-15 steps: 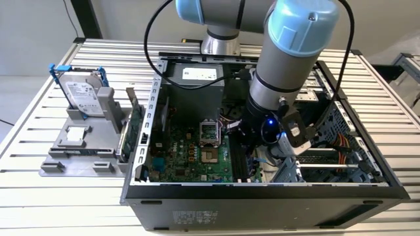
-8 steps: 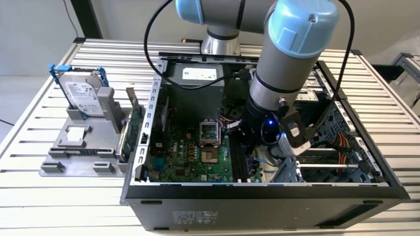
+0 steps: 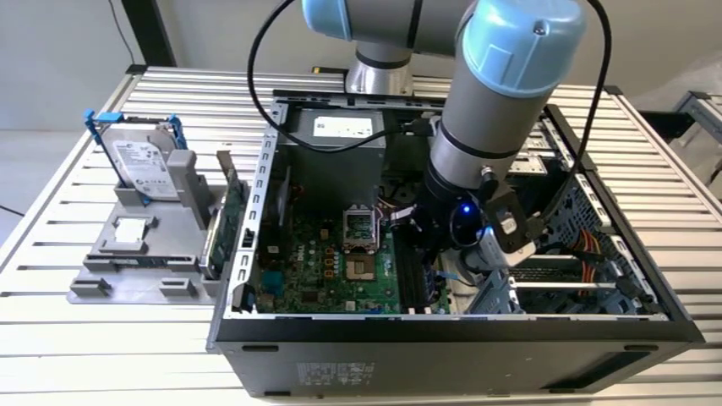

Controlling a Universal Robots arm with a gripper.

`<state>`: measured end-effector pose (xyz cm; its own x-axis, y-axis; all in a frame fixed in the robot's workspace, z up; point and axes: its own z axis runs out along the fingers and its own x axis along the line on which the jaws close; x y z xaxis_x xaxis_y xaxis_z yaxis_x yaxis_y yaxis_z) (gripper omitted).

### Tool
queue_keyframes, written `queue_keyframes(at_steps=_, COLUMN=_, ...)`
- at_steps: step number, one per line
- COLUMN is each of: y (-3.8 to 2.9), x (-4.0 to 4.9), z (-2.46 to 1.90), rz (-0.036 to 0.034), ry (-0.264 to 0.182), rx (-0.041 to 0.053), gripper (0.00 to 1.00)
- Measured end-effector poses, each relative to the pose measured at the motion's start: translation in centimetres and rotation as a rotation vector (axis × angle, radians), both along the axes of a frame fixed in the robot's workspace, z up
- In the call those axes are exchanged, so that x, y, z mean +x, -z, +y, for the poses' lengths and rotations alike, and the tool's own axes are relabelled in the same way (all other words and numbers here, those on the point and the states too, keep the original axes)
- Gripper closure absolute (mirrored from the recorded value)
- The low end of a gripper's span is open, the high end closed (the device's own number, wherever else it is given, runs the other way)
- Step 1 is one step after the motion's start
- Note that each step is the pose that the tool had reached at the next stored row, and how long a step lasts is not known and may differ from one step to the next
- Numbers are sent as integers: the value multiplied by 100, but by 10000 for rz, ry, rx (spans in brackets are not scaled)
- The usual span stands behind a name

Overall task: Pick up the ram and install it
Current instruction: 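Insert the ram into the slot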

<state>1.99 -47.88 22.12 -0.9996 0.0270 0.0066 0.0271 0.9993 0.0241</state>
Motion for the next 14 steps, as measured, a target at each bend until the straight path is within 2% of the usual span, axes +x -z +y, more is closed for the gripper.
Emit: queue_keyframes(at_steps=14, y=-1, x=-15, z=-9, rz=1, ry=-102, rx=-2, gripper=100)
